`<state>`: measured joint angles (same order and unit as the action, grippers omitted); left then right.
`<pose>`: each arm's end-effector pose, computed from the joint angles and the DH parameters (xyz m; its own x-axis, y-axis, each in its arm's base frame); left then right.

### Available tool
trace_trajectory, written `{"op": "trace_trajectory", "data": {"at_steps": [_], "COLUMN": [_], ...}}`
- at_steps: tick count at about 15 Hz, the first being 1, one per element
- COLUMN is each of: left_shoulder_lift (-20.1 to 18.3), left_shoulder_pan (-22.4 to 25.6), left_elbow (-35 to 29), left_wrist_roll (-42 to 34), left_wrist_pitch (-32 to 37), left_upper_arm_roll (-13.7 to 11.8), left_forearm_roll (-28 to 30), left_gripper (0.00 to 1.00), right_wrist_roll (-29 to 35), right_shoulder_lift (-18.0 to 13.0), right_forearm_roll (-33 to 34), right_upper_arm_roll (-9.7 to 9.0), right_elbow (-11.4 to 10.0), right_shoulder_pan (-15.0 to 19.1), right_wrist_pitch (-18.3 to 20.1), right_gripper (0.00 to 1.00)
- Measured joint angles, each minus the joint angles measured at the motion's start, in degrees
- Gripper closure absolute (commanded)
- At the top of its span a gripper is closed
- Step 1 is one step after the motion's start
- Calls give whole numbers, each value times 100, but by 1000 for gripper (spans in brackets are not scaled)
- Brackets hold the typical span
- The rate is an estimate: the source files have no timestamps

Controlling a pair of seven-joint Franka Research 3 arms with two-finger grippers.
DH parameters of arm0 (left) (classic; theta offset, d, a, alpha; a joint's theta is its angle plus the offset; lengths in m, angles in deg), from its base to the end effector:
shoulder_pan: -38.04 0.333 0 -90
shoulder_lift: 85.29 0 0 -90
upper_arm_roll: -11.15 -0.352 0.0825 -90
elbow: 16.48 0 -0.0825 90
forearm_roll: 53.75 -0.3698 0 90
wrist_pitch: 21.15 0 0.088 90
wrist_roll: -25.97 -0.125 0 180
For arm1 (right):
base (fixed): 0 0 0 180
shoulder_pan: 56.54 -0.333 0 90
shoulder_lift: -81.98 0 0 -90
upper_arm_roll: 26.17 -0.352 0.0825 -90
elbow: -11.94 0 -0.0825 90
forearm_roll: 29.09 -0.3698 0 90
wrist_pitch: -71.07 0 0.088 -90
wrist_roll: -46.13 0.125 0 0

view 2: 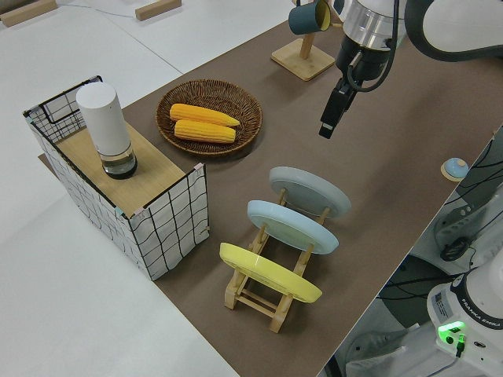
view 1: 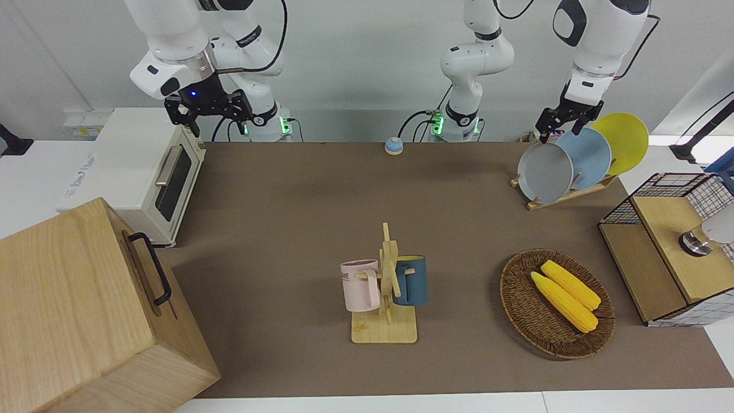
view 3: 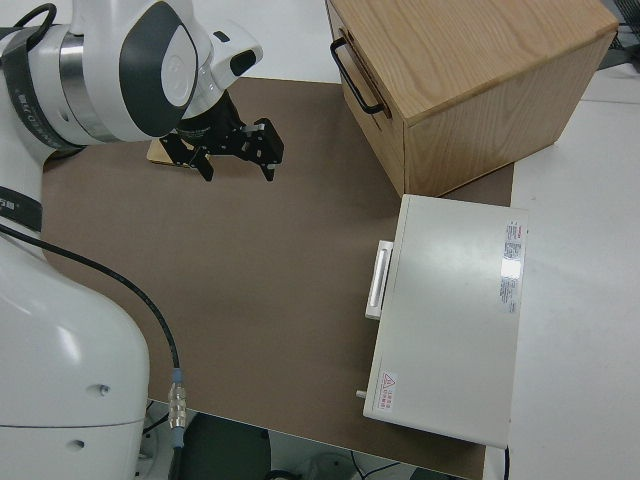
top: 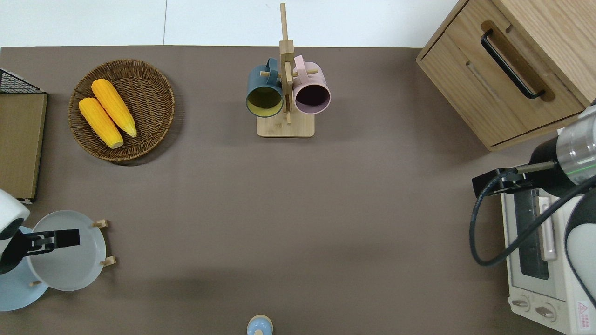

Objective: Pick gray plate from low plate rack and place it on table with left arm
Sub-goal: 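Grasp the rim of the gray plate with the left gripper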

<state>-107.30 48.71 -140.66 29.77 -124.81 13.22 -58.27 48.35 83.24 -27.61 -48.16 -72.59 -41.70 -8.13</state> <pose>0.4092 0.0678 0.5706 0.9796 0.1984 0.0307 0.2004 -0.9757 -0.0887 0.5222 0.0591 0.6591 0.9903 0.0812 -0.1124 0.0841 -0.9962 0.0219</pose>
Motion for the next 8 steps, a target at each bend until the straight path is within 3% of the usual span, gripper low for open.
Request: {"op": "trace_trajectory", "data": {"at_steps": [4,8], "left_shoulder_lift": [-1,7], "left_shoulder_pan": [31,123], "left_elbow": [-1,-255], "left_wrist_roll": [-19,-27], "left_wrist_pitch": [-32,-407], "left_upper_arm_roll": [-210,-255], "left_forearm_roll": [-1,-166], "left_gripper": [2,2], "right_wrist_roll": [0,0], "right_shoulder_lift": [0,0], "right_forearm_roll": [0,0], "right_upper_arm_roll": [0,0], "right_elbow": [0,0], "right_shoulder_pan": [0,0], "right_wrist_pitch": [0,0], "right_gripper": [17,17]}}
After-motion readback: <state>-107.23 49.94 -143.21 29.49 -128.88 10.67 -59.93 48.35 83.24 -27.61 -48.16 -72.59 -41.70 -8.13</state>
